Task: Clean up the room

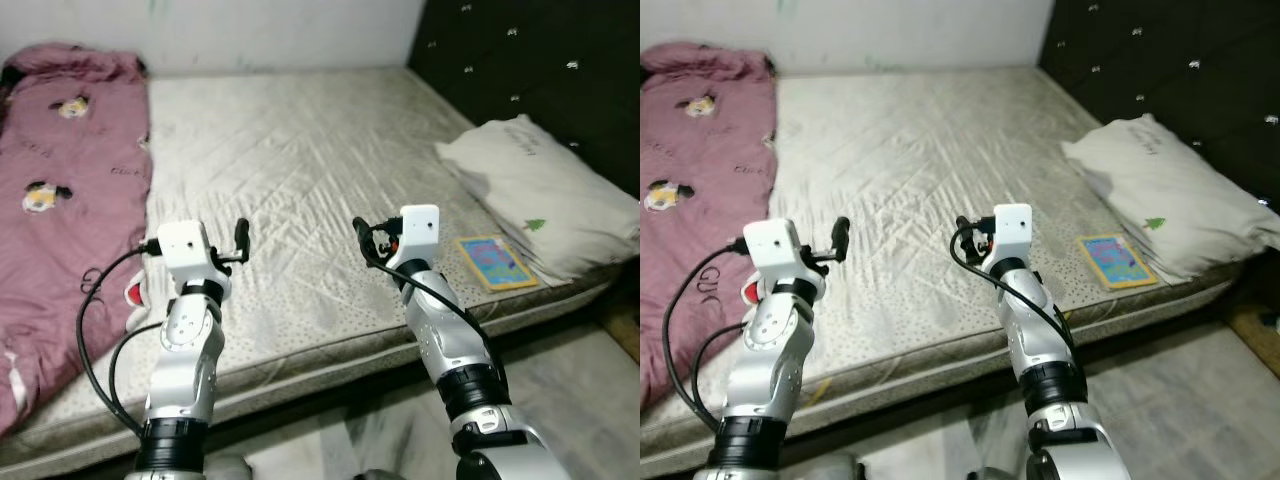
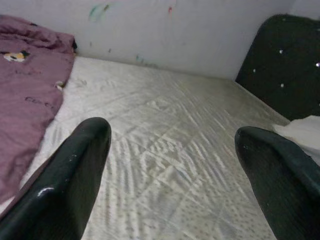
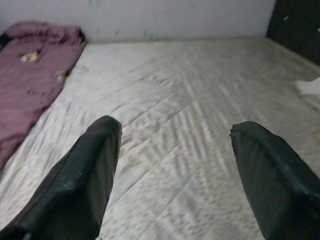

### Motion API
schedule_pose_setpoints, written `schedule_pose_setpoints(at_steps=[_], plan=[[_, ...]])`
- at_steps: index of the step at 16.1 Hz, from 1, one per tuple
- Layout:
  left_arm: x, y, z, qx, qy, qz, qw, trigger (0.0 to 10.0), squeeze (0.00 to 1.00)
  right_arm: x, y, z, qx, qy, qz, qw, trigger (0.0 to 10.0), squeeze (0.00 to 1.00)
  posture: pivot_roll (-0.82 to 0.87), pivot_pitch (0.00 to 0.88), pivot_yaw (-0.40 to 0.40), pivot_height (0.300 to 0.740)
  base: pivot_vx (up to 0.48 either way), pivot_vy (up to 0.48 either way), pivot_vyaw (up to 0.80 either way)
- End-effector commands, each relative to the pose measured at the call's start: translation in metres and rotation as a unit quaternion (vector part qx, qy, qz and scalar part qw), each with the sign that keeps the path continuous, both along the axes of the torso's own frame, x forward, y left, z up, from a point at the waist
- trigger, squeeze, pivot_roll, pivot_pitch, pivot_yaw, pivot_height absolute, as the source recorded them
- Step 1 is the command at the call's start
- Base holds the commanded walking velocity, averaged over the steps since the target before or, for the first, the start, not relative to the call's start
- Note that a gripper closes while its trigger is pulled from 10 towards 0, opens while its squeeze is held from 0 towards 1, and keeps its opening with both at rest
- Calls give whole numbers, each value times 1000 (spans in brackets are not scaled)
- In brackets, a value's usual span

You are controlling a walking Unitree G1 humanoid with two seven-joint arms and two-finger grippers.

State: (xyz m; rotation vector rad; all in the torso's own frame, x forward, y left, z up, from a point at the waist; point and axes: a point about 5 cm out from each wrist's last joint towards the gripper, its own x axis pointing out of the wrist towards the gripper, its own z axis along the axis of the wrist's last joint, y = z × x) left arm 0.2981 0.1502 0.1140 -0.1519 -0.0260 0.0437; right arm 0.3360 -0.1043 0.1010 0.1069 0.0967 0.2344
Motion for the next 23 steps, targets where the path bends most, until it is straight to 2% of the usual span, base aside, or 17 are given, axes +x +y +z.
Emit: schedule_pose_setpoints(at_steps=[1, 8, 23], plan=[[0, 5, 3, 0, -7, 6, 1000, 10000, 0, 3, 7, 8, 2, -10, 9, 1000, 10000, 0, 111, 0, -90, 740, 0, 0, 0], [-1, 3, 4, -5, -14, -3, 1000, 10000, 0, 3, 7, 7, 2, -9, 9, 1000, 10000, 0, 108, 0, -88, 740, 0, 0, 0], [0, 1, 4, -7, -13, -15, 1000, 10000, 0, 4, 7, 8, 2, -11, 6, 1000, 10000, 0, 106, 0, -83, 740, 297, 0, 0]])
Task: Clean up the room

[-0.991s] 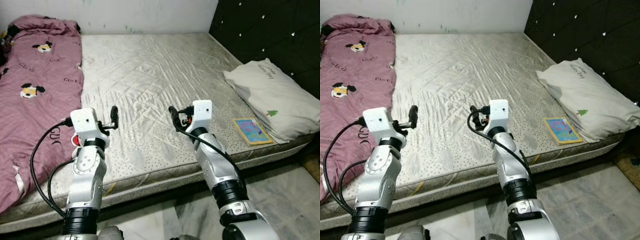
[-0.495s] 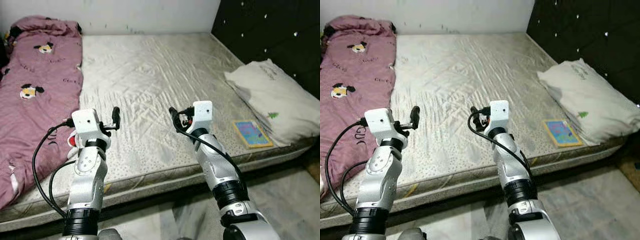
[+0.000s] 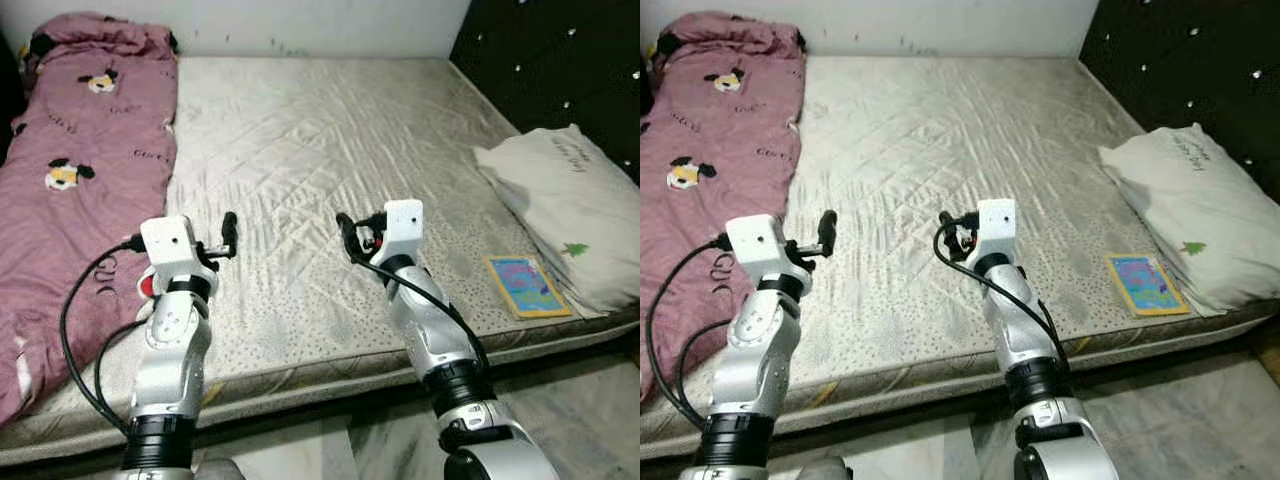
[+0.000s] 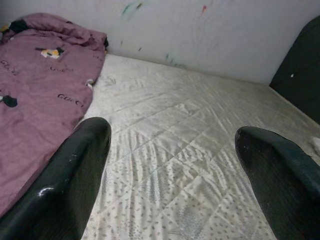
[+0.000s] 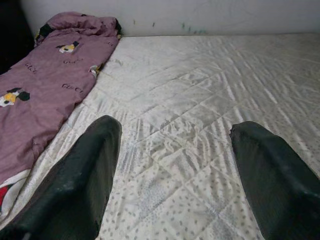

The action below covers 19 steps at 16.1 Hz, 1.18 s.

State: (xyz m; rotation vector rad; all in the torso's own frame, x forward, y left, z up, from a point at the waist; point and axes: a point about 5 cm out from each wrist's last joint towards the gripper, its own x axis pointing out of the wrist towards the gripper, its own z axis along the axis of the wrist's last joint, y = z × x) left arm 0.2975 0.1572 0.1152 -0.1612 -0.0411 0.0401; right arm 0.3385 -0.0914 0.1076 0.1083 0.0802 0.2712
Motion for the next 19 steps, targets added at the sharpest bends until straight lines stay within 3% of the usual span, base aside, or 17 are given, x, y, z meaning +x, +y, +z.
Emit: schedule_pose_setpoints(at_steps=[1, 12, 19], plan=[[1, -6, 3, -3, -6, -14, 1000, 10000, 0, 2, -6, 2, -1, -2, -12, 1000, 10000, 0, 106, 0, -81, 740, 274, 0, 0], [0, -8, 0, -14, 1, -1, 1000, 10000, 0, 0, -6, -1, -2, 2, -9, 1000, 10000, 0, 114, 0, -86, 740, 23, 0, 0], [0, -10, -1, -16, 3, -9, 1000, 10000, 0, 0, -5, -3, -5, 6, -7, 1000, 10000, 0, 111, 0, -87, 740, 0, 438, 0]])
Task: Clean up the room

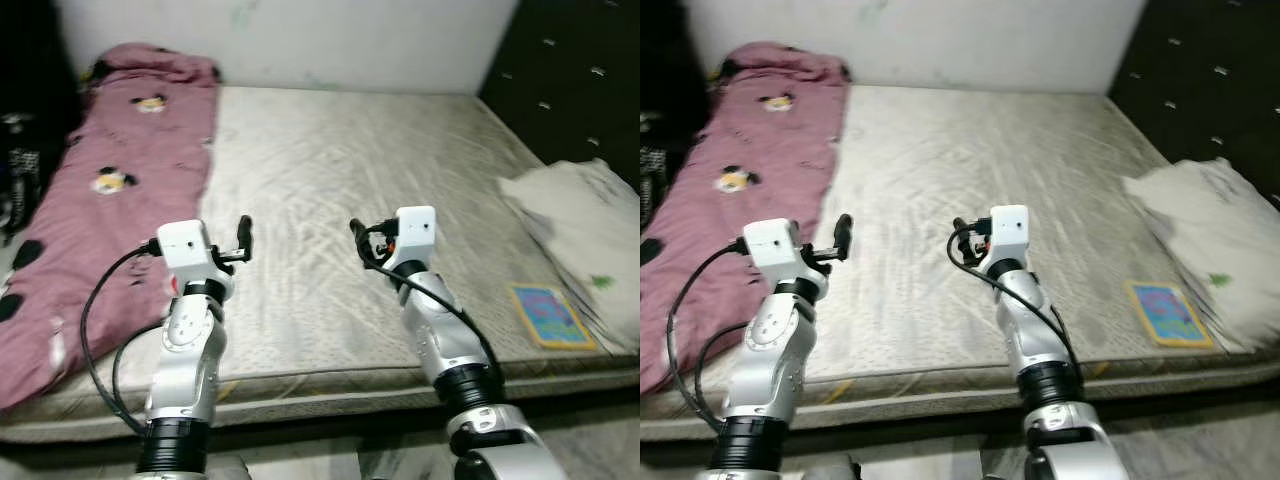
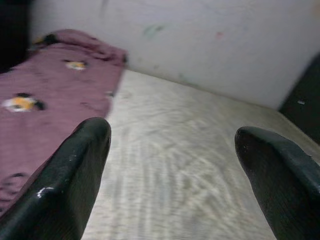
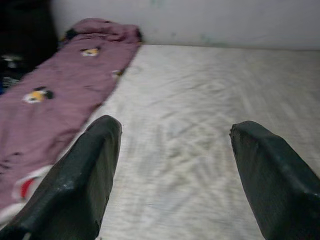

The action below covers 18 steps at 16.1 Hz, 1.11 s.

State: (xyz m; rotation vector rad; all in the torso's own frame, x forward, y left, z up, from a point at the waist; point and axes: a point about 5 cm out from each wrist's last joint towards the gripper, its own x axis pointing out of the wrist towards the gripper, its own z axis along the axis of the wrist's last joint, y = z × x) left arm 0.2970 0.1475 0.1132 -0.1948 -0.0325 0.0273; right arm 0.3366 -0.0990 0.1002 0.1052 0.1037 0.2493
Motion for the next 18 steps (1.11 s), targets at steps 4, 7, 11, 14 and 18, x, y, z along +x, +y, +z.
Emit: schedule_pose_setpoints(at_steps=[4, 7, 11, 14, 18], plan=[[0, 0, 1, -3, 1, 1, 1000, 10000, 0, 2, 2, 5, -1, -5, 3, 1000, 10000, 0, 111, 0, -89, 740, 0, 480, 0], [1, 1, 2, -4, 0, 1, 1000, 10000, 0, 3, 2, 6, -1, -5, 2, 1000, 10000, 0, 110, 0, -90, 740, 0, 480, 0], [2, 1, 2, -6, 0, 3, 1000, 10000, 0, 4, 1, 6, -2, -6, 1, 1000, 10000, 0, 110, 0, -92, 740, 0, 480, 0], [2, 2, 2, -6, 0, 3, 1000, 10000, 0, 5, 2, 6, -1, -6, 1, 1000, 10000, 0, 111, 0, -92, 740, 0, 480, 0], [2, 2, 2, -5, 0, 2, 1000, 10000, 0, 5, 2, 6, 0, -4, 0, 1000, 10000, 0, 110, 0, -90, 740, 0, 480, 0]])
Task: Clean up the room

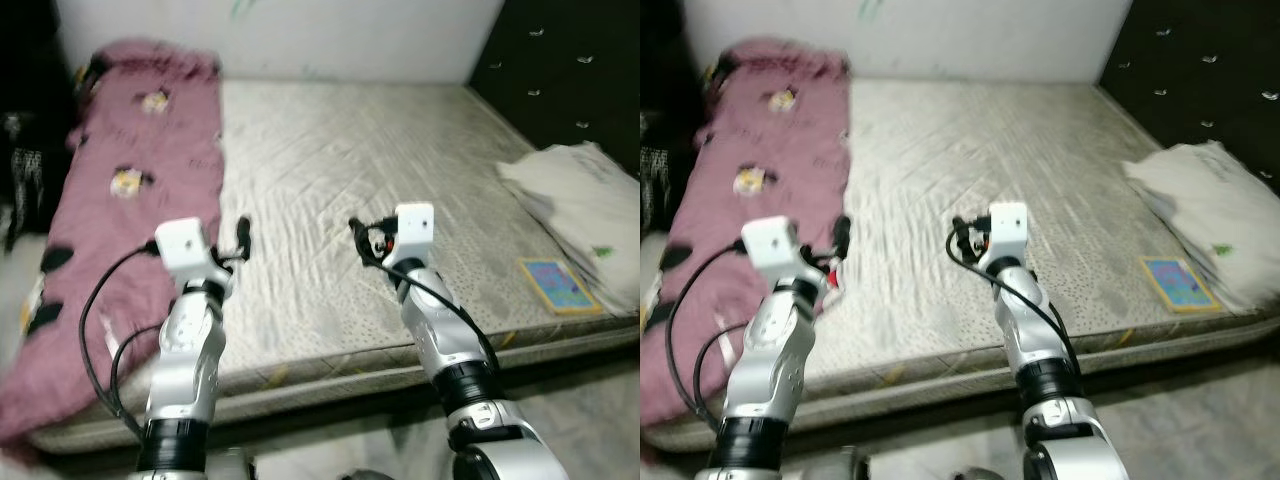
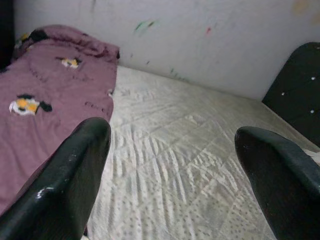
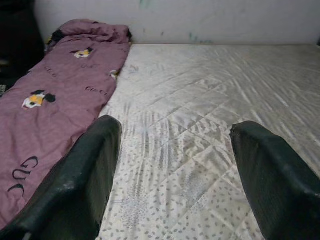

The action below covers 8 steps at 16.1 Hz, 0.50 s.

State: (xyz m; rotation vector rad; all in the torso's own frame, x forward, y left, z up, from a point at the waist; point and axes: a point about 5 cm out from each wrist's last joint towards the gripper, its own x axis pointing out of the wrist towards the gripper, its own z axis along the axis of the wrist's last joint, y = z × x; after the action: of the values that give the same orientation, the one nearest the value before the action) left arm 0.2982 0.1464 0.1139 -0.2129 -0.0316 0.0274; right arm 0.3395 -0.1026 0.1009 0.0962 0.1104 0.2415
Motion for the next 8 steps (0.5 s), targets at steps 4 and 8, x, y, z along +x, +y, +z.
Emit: schedule_pose_setpoints(at_steps=[4, 8], plan=[[1, 2, 2, 3, 0, 2, 1000, 10000, 0, 2, 5, 5, 5, -6, 4, 1000, 10000, 0, 110, 0, -90, 740, 0, 480, 0], [1, 2, 1, 2, 0, 2, 1000, 10000, 0, 2, 5, 5, 4, -5, 4, 1000, 10000, 0, 108, 0, -90, 740, 0, 480, 0]])
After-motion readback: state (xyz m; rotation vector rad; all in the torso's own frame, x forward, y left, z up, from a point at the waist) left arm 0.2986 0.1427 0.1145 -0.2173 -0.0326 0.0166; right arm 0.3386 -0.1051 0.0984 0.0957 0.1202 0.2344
